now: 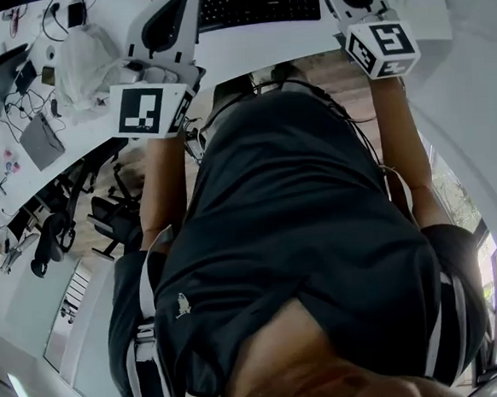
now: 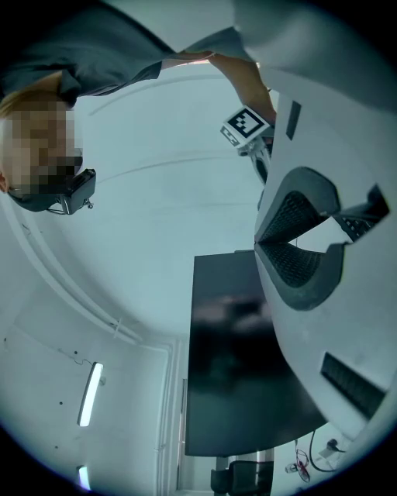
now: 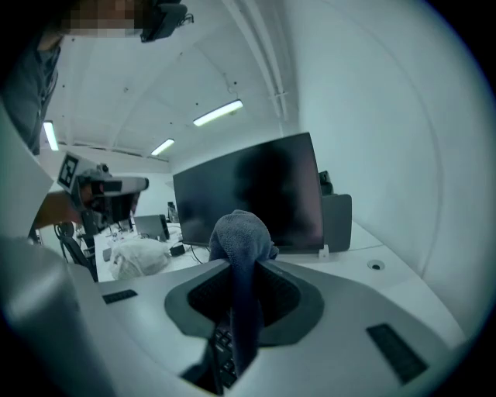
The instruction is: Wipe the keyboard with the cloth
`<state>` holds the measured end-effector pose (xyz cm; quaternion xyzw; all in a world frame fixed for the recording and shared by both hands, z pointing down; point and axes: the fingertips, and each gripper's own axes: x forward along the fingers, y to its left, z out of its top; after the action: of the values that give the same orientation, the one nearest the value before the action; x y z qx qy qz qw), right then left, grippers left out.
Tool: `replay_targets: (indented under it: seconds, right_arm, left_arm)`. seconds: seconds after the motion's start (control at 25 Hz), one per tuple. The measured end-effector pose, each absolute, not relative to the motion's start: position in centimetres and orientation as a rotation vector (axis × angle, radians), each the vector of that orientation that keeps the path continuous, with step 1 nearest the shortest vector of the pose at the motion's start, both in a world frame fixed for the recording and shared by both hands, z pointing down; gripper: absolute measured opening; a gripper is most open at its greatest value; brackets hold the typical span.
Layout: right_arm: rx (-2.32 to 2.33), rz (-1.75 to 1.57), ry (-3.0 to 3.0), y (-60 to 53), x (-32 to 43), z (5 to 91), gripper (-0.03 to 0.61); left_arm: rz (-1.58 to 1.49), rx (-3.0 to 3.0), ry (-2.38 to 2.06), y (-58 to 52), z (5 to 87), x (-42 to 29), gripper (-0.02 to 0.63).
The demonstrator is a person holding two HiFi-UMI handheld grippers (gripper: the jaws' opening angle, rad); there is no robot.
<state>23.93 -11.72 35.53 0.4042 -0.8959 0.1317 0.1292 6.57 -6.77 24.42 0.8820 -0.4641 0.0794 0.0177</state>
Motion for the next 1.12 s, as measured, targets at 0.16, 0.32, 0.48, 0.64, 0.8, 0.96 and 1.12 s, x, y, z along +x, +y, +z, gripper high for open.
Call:
replay_targets:
  seconds: [0.16,0.32,0.48,0.64,0.8,0.96,1.12]
  right_arm:
    - [1.224,0.410,-2.410,-13.2,24.9,44.2,0.071]
    - [1.116,0.408,-2.164,-11.4,24.6,54.4,0.071]
    - [0.954,0.258,-2.135,-8.6,21.3,57.8,0.071]
    - [0.890,0.321,-2.158,-9.2,21.8,57.6,0.071]
    - [1.121,0.437,-2.037,-11.7,26.5,57.5,0.071]
    - [0.801,0.294,-2.166,-7.1,19.7,58.2,0.071]
    - [0.720,0.385,-2.229,-5.7,18.2,58.4,0.071]
  left_arm:
    - [0.293,2.707,-1.458,-6.4,24.9,5.5,0.006]
    - [0.333,2.685,-1.479,-6.2,25.2,4.5,0.005]
    - [0.360,2.666,-1.466,-5.7,26.0,3.9,0.005]
    - [0.368,2.661,-1.444,-5.6,26.5,4.2,0.006]
    - [0.356,2.657,-1.440,-6.0,26.9,4.0,0.006]
    - [0.364,2.649,-1.424,-6.0,27.6,4.3,0.006]
    - [0.376,2.664,-1.418,-6.3,27.4,4.5,0.006]
